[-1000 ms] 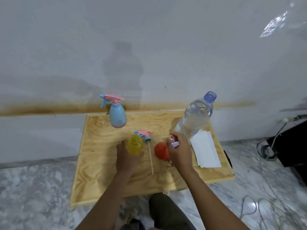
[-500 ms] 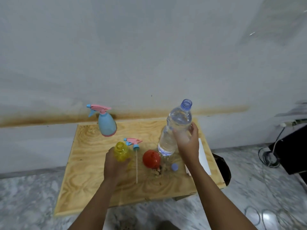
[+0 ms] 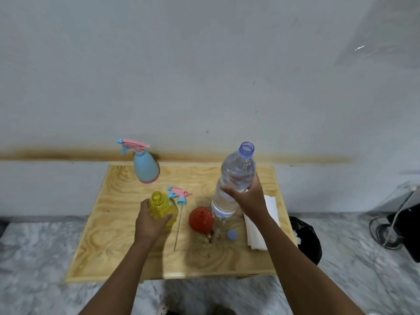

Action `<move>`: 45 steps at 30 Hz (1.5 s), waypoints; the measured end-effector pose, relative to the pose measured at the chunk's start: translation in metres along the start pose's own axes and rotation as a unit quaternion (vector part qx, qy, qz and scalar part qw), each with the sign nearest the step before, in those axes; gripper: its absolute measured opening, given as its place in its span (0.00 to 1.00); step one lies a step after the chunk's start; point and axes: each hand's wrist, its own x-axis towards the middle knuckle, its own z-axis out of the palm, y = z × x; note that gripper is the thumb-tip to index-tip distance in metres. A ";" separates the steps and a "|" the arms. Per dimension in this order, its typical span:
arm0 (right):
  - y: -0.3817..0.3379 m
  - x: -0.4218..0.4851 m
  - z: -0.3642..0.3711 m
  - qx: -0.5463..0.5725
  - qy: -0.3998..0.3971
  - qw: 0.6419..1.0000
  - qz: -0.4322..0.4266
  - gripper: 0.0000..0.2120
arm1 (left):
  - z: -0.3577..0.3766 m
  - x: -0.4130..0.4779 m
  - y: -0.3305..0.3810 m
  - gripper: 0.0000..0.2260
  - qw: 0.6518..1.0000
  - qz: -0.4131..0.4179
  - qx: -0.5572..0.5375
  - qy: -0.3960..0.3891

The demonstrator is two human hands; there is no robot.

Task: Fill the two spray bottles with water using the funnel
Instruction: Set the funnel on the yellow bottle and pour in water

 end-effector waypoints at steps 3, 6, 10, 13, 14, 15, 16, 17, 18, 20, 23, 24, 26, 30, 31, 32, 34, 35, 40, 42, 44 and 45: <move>0.001 0.004 0.001 -0.004 0.003 1.000 -0.011 0.43 | 0.001 0.000 -0.001 0.30 1.000 -0.001 -0.001 -0.001; 0.003 0.006 0.002 -0.004 0.002 1.000 -0.024 0.43 | 0.001 0.001 -0.004 0.30 1.000 0.001 0.001 0.003; 0.004 0.006 0.003 -0.021 0.012 0.999 -0.045 0.38 | 0.003 0.000 -0.004 0.30 1.000 -0.003 -0.005 0.008; 0.006 0.007 0.002 -0.027 0.025 0.998 -0.060 0.38 | 0.003 -0.001 -0.003 0.30 1.000 -0.005 -0.004 0.007; 0.006 0.008 0.002 -0.025 0.026 0.997 -0.062 0.39 | 0.003 -0.001 -0.003 0.30 1.000 -0.005 -0.002 0.006; 0.007 0.009 0.002 -0.024 0.025 0.997 -0.063 0.40 | 0.003 -0.001 -0.003 0.30 1.000 -0.006 0.000 0.007; 0.007 0.009 0.003 -0.022 0.023 0.998 -0.062 0.41 | 0.003 0.000 -0.004 0.30 1.000 -0.007 0.002 0.008; 0.007 0.010 0.003 -0.022 0.022 0.998 -0.062 0.42 | 0.003 0.000 -0.005 0.30 1.000 -0.009 0.001 0.008; 0.008 0.010 0.003 -0.022 0.021 0.998 -0.062 0.43 | 0.004 0.000 -0.006 0.30 1.000 -0.010 0.000 0.009; 0.008 0.010 0.004 -0.021 0.022 0.998 -0.059 0.43 | 0.004 -0.001 -0.006 0.33 1.000 -0.002 0.004 0.016; 0.008 0.008 0.004 -0.025 0.024 0.998 -0.054 0.44 | 0.005 -0.007 -0.002 0.47 0.998 -0.003 0.052 0.029; 0.007 0.007 0.004 -0.026 0.026 0.998 -0.051 0.46 | 0.006 -0.012 0.003 0.50 0.996 0.004 0.075 0.043; 0.008 0.002 0.006 -0.031 0.034 0.998 -0.036 0.49 | 0.005 -0.023 0.014 0.49 0.987 0.059 0.113 0.095; 0.029 -0.024 0.015 -0.087 0.083 0.992 0.021 0.51 | 0.014 -0.044 0.034 0.34 0.921 0.271 0.178 0.217; 0.037 -0.032 0.019 -0.110 0.095 0.988 0.048 0.48 | 0.020 -0.050 0.039 0.27 0.911 0.311 0.174 0.207; 0.044 -0.040 0.022 -0.128 0.100 0.984 0.075 0.45 | 0.027 -0.056 0.046 0.20 0.913 0.333 0.165 0.167; 0.058 -0.052 0.028 -0.134 0.092 0.980 0.116 0.33 | 0.042 -0.062 0.052 0.10 0.942 0.292 0.161 0.027; 0.064 -0.055 0.031 -0.130 0.082 0.979 0.132 0.28 | 0.050 -0.061 0.051 0.10 0.955 0.239 0.171 -0.038; 0.073 -0.056 0.031 -0.112 0.071 0.981 0.145 0.31 | 0.088 -0.036 0.034 0.25 0.966 0.066 0.207 -0.139; 0.072 -0.053 0.028 -0.115 0.066 0.982 0.131 0.31 | 0.096 -0.031 0.030 0.18 0.965 0.058 0.217 -0.135; 0.072 -0.050 0.024 -0.118 0.064 0.983 0.127 0.30 | 0.103 -0.029 0.027 0.14 0.968 0.049 0.222 -0.109; 0.071 -0.048 0.023 -0.119 0.066 0.982 0.129 0.29 | 0.104 -0.029 0.026 0.14 0.970 0.047 0.219 -0.096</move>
